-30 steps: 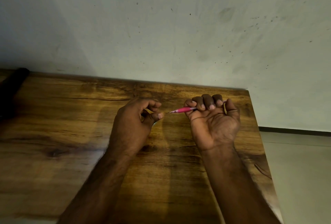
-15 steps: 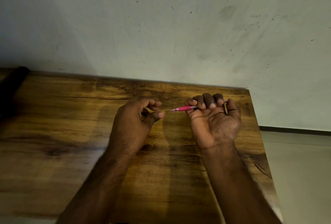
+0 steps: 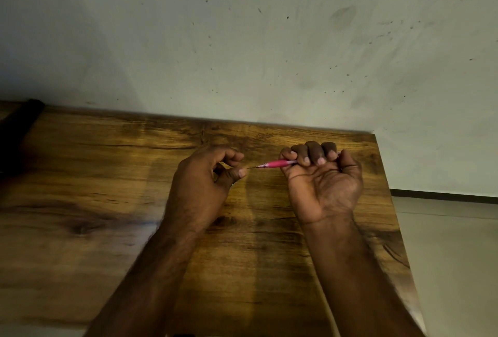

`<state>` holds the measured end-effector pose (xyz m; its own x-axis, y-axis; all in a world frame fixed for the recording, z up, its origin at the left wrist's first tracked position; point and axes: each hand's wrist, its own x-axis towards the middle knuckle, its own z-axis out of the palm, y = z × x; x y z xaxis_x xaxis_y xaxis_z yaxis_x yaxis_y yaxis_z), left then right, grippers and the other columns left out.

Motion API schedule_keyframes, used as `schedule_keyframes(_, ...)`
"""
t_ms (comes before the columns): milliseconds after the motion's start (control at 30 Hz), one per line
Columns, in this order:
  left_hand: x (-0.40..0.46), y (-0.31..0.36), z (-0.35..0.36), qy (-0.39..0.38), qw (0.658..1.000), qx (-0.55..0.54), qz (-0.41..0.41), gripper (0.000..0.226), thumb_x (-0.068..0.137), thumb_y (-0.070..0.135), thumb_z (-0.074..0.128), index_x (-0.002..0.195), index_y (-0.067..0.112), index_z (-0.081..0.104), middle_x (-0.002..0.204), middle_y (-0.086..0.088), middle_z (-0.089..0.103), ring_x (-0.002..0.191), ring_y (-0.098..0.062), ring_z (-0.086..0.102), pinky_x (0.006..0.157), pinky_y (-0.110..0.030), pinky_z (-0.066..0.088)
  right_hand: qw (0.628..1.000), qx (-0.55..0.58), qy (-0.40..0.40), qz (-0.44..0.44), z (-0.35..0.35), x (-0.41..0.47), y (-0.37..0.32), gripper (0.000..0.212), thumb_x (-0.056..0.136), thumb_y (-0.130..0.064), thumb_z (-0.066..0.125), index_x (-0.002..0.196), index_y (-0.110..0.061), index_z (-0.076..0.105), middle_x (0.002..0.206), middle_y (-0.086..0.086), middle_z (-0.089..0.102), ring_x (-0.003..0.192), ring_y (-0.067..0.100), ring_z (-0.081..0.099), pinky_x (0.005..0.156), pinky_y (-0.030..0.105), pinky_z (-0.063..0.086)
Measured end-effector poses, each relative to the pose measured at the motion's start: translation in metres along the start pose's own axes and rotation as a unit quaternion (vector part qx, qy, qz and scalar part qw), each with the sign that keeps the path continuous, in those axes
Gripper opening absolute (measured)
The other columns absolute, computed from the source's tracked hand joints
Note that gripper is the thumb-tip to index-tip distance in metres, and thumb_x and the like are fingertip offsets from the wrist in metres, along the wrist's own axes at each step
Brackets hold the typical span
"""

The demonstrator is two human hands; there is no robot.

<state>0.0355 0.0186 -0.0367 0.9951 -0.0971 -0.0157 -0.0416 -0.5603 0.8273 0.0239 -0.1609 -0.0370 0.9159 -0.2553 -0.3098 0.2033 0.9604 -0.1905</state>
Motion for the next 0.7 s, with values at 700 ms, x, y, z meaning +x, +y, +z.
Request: schedule_keyframes(700,-0.0001,0.0009,0.0009,0.003,1.0,-0.003,0.003,0.023,0.081,0.026,0.082,0.102,0.032,0.075,0.097,0.019,0.072,0.084,0.008,0.061,0.065,-0.012,0.042,1.0,-0.008,-0.005,0.017,0.0015,-0.0025,0.003,0.045,0.099,-0.041,0.027,0.065,-0.017,0.043,0.06,0.0,0.033,0.059,0.018,0.032,0.067,0.035,0.034)
